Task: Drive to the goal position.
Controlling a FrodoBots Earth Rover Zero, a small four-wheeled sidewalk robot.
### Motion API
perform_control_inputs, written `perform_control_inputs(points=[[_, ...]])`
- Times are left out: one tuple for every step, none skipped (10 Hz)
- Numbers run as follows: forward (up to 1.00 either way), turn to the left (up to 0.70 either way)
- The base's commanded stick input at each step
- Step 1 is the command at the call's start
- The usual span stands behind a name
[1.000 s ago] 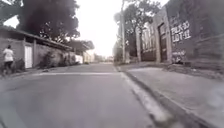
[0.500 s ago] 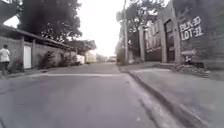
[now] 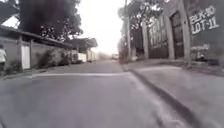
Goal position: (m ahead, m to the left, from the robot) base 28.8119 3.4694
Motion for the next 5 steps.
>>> perform_control_inputs(points=[[1.0,0.0],[1.0,0.0],[1.0,-0.23],[1.0,-0.4],[1.0,-0.4]])
